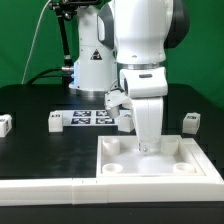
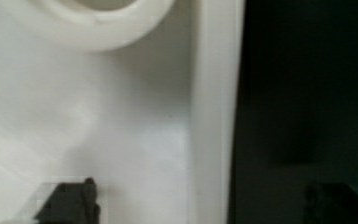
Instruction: Assemble one leg
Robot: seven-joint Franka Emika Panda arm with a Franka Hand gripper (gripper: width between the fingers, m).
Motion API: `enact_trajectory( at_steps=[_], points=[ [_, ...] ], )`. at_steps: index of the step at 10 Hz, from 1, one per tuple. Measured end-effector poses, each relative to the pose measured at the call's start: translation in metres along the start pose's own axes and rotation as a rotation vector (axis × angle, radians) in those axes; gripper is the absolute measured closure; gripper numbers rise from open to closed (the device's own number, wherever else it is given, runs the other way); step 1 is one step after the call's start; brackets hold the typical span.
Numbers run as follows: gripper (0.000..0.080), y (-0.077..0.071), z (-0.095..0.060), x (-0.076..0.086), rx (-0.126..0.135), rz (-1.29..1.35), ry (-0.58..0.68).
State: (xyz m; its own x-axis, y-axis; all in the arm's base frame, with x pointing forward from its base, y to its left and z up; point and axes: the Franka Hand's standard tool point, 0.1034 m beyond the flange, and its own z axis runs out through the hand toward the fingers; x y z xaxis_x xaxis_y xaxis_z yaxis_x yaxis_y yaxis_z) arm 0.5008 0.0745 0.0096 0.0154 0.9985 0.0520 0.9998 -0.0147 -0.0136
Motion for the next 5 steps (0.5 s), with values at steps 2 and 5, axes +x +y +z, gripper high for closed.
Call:
enact_trajectory(
  at_steps=[2,5],
  points=[
    [0.0152,0.0001,0.0,-0.0004,0.0,0.001,0.0],
    [0.0151,0.0,-0.0012,-0.0003,-0.001,0.015,0.0]
  ],
)
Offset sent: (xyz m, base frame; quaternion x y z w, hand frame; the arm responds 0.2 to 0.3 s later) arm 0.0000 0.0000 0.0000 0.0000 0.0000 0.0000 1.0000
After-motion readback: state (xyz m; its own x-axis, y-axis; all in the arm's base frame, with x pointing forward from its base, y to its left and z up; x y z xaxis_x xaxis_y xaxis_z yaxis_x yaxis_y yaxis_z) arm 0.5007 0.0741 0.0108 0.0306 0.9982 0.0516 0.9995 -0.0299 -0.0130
